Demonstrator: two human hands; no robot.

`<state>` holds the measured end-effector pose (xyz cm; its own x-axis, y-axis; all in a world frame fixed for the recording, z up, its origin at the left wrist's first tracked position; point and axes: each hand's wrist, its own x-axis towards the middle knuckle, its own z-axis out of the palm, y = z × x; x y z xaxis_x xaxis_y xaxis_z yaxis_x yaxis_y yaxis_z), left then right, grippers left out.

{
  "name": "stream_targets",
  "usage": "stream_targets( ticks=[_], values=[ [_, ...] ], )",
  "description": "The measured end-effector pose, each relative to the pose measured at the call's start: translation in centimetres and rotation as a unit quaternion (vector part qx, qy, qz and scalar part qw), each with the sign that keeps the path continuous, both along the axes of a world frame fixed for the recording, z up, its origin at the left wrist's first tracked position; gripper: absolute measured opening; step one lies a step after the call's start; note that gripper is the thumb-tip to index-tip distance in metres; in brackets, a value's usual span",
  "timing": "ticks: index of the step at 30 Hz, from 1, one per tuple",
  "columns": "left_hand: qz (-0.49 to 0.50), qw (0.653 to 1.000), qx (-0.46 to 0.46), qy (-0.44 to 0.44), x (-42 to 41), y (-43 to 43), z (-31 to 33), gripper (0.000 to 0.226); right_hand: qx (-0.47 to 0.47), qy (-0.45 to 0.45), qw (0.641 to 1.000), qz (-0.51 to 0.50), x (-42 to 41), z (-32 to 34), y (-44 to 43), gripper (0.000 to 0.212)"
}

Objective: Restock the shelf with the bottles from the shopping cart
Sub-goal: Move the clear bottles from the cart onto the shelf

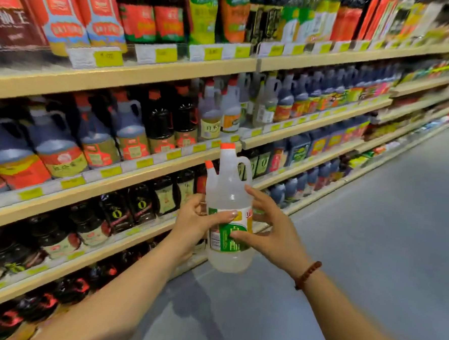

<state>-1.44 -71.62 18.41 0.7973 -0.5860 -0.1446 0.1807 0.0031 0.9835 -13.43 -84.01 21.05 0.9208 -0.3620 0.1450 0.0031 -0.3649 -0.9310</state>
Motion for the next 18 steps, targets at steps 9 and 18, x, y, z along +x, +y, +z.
stream_targets(
  ticks=[9, 18],
  values=[
    [-0.066, 0.998, 0.02, 0.008, 2.9, -9.3, -1.0, 0.054, 0.016, 0.014, 0.997, -0.08, 1.6, -1.6, -7.8, 0.077],
    [-0.098, 0.995, 0.013, 0.016, 11.7, -17.9, -1.7, 0.057, 0.039, 0.006, 0.99, -0.134, 10.0, -2.4, -15.0, 0.078]
  ],
)
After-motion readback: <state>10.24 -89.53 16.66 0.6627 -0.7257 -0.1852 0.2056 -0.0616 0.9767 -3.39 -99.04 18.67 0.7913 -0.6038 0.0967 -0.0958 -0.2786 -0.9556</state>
